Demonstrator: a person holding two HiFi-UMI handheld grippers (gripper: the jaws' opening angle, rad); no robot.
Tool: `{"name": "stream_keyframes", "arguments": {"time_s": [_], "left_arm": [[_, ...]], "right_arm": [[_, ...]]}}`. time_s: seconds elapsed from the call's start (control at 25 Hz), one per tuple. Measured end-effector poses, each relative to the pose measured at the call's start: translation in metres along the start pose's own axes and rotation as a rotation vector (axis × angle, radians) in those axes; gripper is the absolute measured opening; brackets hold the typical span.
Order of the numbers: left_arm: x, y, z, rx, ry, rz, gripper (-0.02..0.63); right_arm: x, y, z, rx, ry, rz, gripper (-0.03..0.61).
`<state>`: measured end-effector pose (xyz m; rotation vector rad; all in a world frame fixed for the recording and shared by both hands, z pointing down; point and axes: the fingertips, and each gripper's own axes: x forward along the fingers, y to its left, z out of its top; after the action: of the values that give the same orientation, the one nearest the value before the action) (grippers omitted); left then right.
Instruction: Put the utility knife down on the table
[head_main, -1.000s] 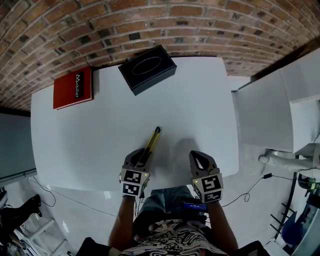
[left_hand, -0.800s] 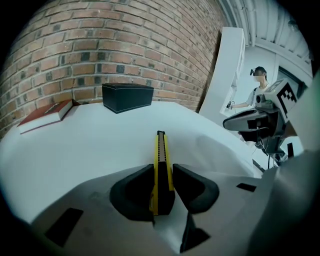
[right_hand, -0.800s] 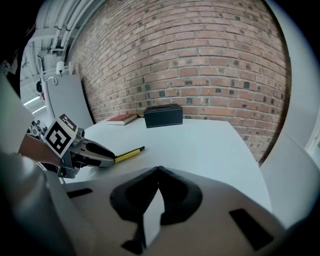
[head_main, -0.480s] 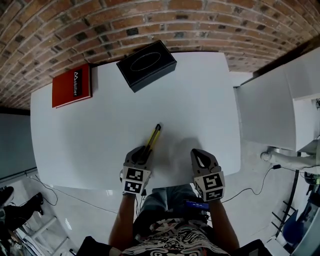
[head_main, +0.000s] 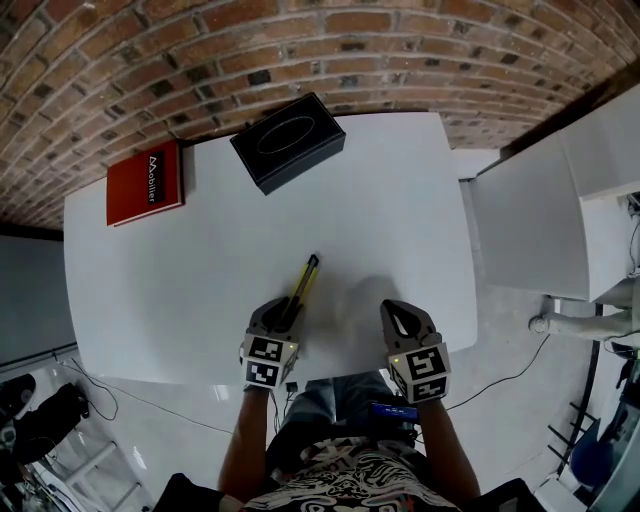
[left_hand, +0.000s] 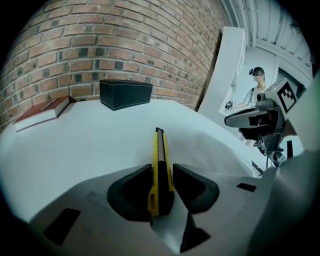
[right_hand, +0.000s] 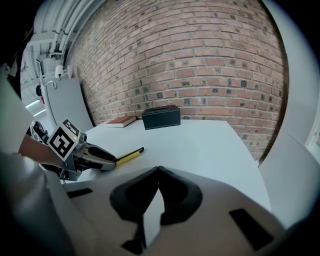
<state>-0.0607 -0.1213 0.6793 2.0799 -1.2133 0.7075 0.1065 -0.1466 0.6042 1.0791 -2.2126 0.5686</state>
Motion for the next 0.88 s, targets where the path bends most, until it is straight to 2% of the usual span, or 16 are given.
{"name": "stream_keyframes", "arguments": {"time_s": [0.36, 0.64, 0.88], "left_arm": [[-0.006, -0.007, 0.006, -0.040, -0.033, -0.020, 0.143], [-0.020, 0.000, 0.020, -0.058, -0.087, 0.002, 0.143], [-0.039, -0.002, 0.039, 0.005, -0.146, 0.027, 0.140]], "right_arm": [[-0.012, 0.006, 0.012, -0.007, -0.040, -0.016, 0.000], [-0.023, 0.013, 0.023, -0.008, -0.081, -0.034, 0.000], [-0.033, 0.024, 0.034, -0.014, -0.118, -0.029, 0.000]]}}
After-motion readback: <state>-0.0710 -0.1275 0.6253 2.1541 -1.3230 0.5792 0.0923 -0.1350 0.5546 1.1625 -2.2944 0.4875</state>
